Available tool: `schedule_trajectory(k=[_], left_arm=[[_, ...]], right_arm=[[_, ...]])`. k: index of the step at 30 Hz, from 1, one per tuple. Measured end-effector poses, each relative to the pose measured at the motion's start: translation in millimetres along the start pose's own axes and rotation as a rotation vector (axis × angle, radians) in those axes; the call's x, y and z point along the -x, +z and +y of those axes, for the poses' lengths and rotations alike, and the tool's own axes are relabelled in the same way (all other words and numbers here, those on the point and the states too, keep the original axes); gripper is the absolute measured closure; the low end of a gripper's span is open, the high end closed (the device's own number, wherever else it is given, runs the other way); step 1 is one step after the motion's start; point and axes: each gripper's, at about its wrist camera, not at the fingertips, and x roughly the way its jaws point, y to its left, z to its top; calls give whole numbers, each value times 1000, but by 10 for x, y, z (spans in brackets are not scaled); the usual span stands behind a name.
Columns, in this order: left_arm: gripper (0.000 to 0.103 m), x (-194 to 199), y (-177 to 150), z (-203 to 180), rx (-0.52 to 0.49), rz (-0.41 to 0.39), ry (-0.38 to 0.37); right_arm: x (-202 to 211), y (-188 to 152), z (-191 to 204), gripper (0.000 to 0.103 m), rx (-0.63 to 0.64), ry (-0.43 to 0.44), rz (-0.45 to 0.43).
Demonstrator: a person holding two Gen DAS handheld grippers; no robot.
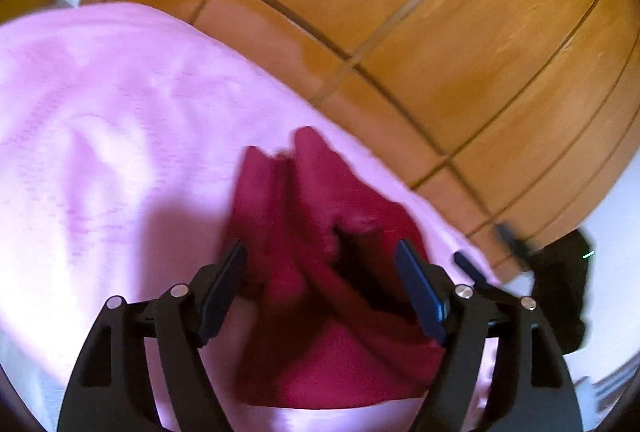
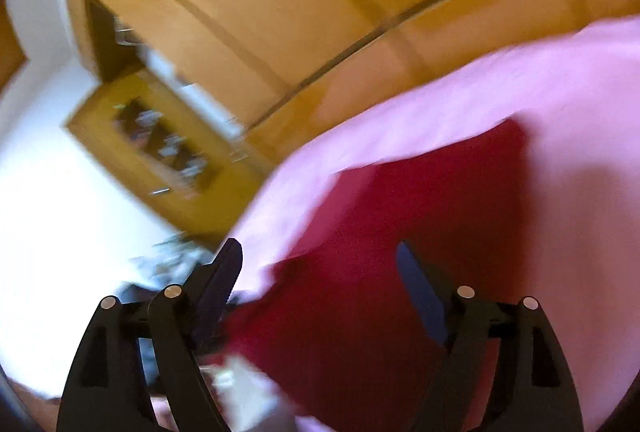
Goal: Fold small clothes
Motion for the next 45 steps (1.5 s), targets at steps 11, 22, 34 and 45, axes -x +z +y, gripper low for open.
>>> schedule_trajectory(k=[11,22,34,45], left_arm=[[82,-671,11,-342,-66,260,-4],[92,-196,144,-179,-121,220,57],[88,-385,-151,148,-105,238,67],[49,-173,-213,-41,-143,234,118]], right_arm=[[-7,-171,-461,19,44,-364,63],[-187,-186,-50,17,205,-294,51],[-500,-400,-201,15,171,-310,171],[-16,-513,-193,14,104,-295,174]])
